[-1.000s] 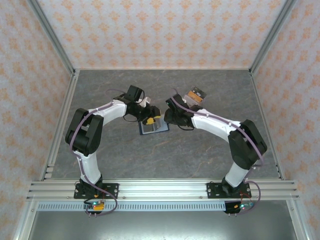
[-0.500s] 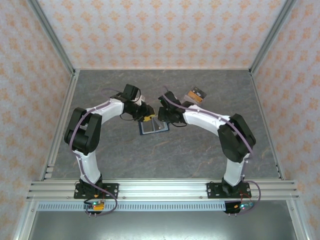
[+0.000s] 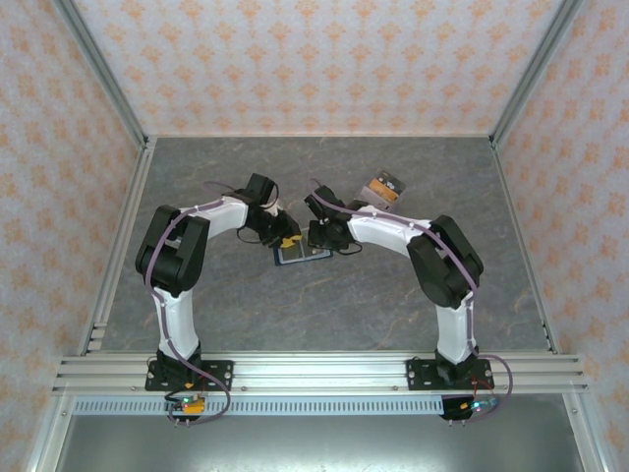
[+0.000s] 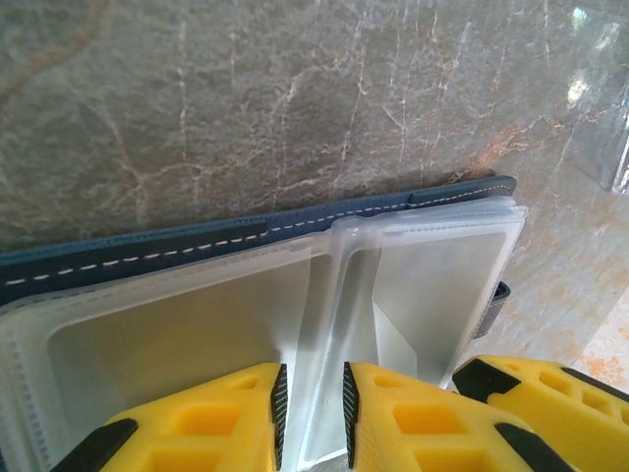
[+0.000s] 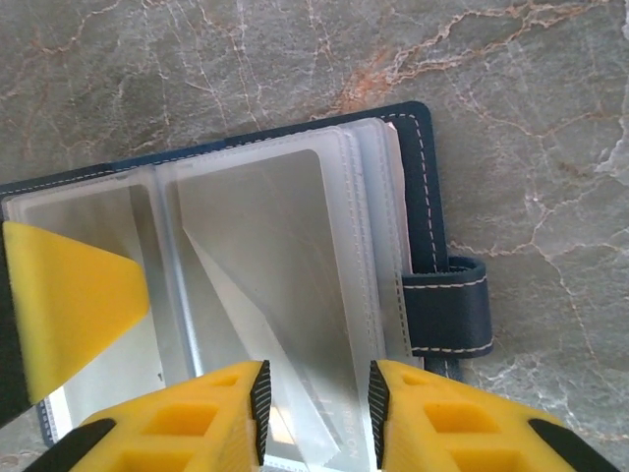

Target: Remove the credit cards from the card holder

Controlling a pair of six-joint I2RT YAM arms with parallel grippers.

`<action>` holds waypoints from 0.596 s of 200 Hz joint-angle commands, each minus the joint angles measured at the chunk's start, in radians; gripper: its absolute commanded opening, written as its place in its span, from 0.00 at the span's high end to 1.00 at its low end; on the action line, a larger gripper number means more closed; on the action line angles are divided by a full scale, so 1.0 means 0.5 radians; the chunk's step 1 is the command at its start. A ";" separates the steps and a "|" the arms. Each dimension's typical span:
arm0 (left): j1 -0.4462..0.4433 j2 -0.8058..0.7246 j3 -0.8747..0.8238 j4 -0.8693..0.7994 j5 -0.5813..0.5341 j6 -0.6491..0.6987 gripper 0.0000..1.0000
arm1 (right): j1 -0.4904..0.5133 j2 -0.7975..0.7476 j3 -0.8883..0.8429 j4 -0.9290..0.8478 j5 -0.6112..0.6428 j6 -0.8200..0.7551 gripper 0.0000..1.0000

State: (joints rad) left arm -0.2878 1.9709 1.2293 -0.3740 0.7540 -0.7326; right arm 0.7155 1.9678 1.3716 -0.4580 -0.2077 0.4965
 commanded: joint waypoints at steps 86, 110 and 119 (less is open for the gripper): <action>-0.003 0.028 -0.044 -0.077 -0.099 0.036 0.78 | -0.004 0.005 0.036 0.056 -0.214 -0.056 0.66; -0.001 0.032 -0.060 -0.070 -0.106 0.033 0.78 | -0.013 -0.008 0.013 0.123 -0.310 -0.036 0.66; 0.001 0.031 -0.066 -0.070 -0.106 0.033 0.79 | -0.020 -0.010 0.002 0.149 -0.346 -0.019 0.66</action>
State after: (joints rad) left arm -0.2878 1.9709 1.2198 -0.3779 0.7322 -0.7326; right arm 0.7143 1.9850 1.3804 -0.4316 -0.3172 0.4854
